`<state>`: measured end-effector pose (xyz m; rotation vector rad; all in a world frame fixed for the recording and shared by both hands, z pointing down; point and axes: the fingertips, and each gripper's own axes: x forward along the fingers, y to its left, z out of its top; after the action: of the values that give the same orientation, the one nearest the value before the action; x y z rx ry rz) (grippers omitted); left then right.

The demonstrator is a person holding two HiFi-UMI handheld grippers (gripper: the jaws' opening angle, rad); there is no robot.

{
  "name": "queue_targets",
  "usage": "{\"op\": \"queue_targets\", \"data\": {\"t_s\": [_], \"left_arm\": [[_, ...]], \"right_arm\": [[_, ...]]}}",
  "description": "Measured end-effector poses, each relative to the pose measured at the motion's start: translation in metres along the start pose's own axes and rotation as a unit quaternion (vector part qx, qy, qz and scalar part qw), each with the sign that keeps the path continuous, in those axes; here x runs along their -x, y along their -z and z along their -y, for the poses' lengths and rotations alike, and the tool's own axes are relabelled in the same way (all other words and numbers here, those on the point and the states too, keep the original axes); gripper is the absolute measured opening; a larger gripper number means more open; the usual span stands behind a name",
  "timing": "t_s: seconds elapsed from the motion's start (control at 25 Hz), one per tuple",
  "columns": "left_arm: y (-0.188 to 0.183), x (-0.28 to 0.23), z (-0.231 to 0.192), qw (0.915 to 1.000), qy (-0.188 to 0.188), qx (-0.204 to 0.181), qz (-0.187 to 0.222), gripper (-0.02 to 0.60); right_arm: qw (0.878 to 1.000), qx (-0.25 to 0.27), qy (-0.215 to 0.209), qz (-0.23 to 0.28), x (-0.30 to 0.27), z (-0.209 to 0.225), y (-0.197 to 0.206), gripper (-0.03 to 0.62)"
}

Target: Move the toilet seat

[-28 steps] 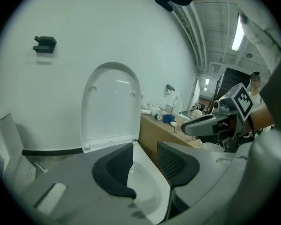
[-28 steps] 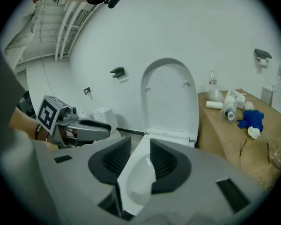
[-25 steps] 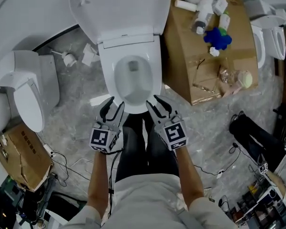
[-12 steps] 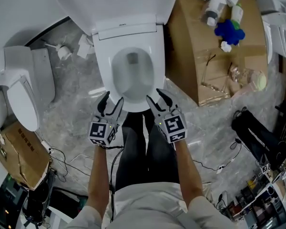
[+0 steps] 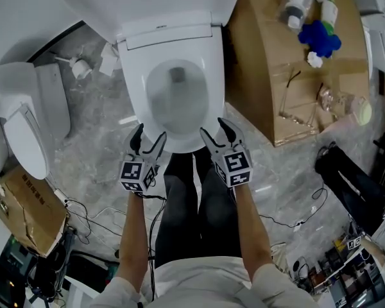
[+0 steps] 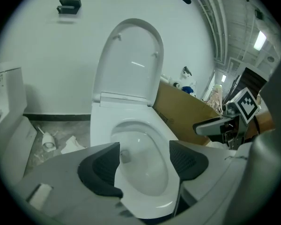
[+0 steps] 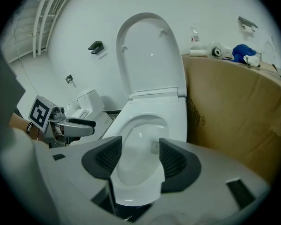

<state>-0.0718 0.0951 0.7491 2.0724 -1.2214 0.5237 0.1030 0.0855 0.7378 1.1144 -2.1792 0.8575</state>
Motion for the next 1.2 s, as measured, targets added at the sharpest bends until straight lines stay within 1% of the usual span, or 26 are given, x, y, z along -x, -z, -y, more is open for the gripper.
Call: {"op": "queue_targets", "data": {"t_s": [0.04, 0.12, 0.28, 0.36, 0.48, 0.52, 0.6, 0.8, 0.88, 0.96, 1.04, 1.2], "left_arm": [[0.005, -0.003, -0.003, 1.0000, -0.004, 0.005, -0.002, 0.333], [0.015, -0.008, -0.011, 0.9997, -0.013, 0.018, -0.004, 0.348], [0.035, -0.018, -0.025, 0.9987, -0.031, 0.040, -0.009, 0.373], [0.044, -0.022, -0.032, 0.9981, -0.038, 0.047, -0.014, 0.379], [0.059, -0.029, -0.042, 0.9969, -0.047, 0.058, -0.026, 0.390], [0.064, -0.031, -0.044, 0.9963, -0.050, 0.063, -0.030, 0.391], [0.072, -0.033, -0.048, 0.9953, -0.055, 0.070, -0.038, 0.407], [0.087, -0.036, -0.055, 0.9936, -0.066, 0.078, -0.048, 0.419], [0.094, -0.036, -0.057, 0.9925, -0.069, 0.086, -0.052, 0.422], [0.100, -0.036, -0.058, 0.9916, -0.068, 0.094, -0.057, 0.424], [0.107, -0.037, -0.058, 0.9905, -0.065, 0.101, -0.065, 0.425], [0.119, -0.038, -0.057, 0.9889, -0.055, 0.111, -0.083, 0.425]], "right_arm": [[1.000, -0.002, 0.001, -0.002, -0.004, 0.003, 0.004, 0.253], [1.000, -0.006, 0.000, -0.007, -0.012, 0.010, 0.013, 0.316], [1.000, -0.016, 0.007, -0.023, -0.024, 0.022, 0.034, 0.318], [0.999, -0.023, 0.010, -0.032, -0.030, 0.026, 0.044, 0.368], [0.998, -0.033, 0.014, -0.044, -0.037, 0.033, 0.060, 0.373], [0.998, -0.037, 0.016, -0.048, -0.039, 0.035, 0.065, 0.398], [0.997, -0.045, 0.019, -0.055, -0.042, 0.040, 0.073, 0.405], [0.996, -0.063, 0.021, -0.065, -0.048, 0.047, 0.090, 0.430], [0.995, -0.068, 0.019, -0.069, -0.050, 0.048, 0.095, 0.448], [0.995, -0.073, 0.017, -0.073, -0.051, 0.049, 0.101, 0.449], [0.994, -0.081, 0.016, -0.078, -0.054, 0.050, 0.106, 0.469], [0.992, -0.089, 0.012, -0.086, -0.059, 0.049, 0.116, 0.469]]}}
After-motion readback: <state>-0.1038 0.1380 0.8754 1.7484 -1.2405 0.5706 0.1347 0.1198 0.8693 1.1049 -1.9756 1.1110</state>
